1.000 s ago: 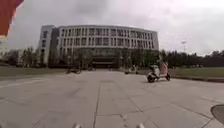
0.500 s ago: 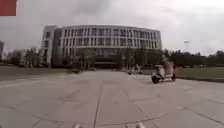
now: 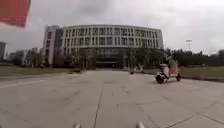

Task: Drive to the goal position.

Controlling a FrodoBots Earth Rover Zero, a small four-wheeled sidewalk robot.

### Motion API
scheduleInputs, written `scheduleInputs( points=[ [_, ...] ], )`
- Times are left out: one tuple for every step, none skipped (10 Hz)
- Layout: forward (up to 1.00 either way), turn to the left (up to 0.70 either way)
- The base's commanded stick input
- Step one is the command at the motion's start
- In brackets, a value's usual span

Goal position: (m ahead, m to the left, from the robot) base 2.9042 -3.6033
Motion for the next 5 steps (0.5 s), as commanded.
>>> scheduleInputs(
  points=[
    [0.5, 0.0],
    [0.5, 0.0],
    [0.5, 0.0],
    [0.5, 0.0],
    [0.5, 0.0]
  ],
)
